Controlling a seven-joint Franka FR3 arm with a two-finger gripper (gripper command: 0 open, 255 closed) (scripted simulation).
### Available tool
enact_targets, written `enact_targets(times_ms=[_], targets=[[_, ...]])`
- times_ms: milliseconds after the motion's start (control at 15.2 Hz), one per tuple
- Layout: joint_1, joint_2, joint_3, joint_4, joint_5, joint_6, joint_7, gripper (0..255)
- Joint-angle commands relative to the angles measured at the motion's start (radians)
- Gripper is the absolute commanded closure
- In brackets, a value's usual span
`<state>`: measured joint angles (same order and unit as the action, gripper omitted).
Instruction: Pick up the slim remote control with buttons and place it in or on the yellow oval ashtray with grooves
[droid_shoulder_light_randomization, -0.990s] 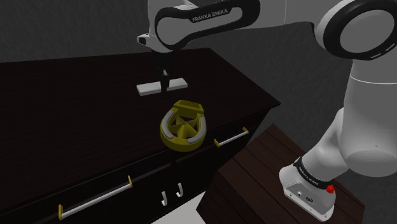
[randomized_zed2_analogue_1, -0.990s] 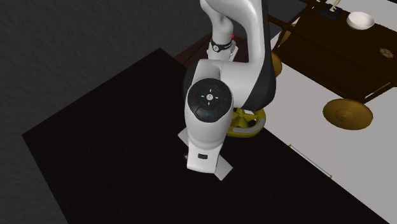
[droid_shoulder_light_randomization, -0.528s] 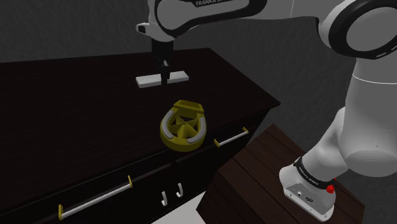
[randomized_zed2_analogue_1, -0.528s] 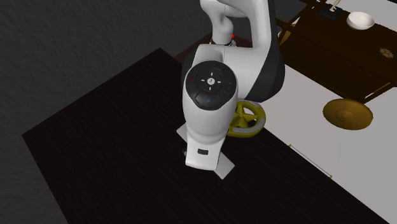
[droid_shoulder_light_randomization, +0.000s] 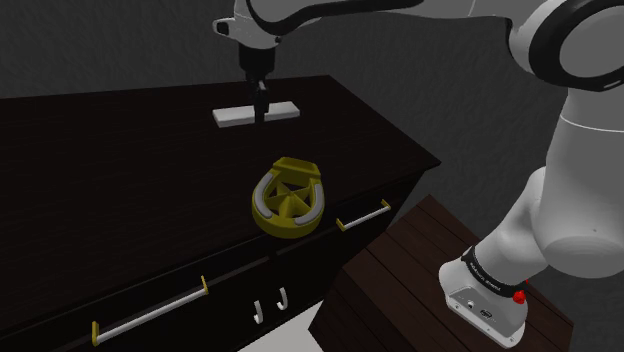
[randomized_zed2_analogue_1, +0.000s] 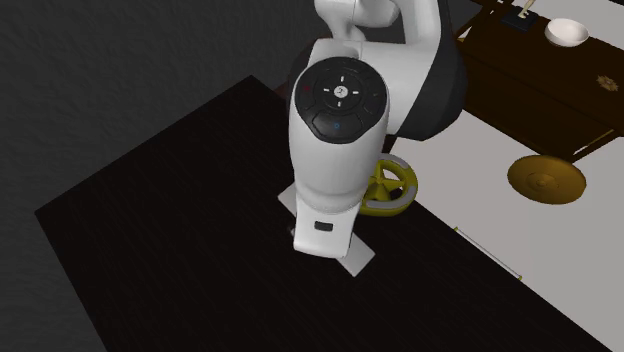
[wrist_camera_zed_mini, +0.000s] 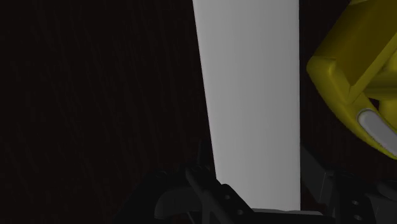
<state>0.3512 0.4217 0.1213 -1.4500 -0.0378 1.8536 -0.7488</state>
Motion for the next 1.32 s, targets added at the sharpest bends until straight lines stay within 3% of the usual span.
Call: enact_targets(times_ms=[0,858,1254], targets=[[0.008,-0.059,0.007,-0.082,0.004,0.023,0.016,255],[0.094,-0.479,0.091,-0.636,0.069,0.163,0.17,255],[0.094,-0.451,0.093,-0.687,0.063,0.243,0.173,255]])
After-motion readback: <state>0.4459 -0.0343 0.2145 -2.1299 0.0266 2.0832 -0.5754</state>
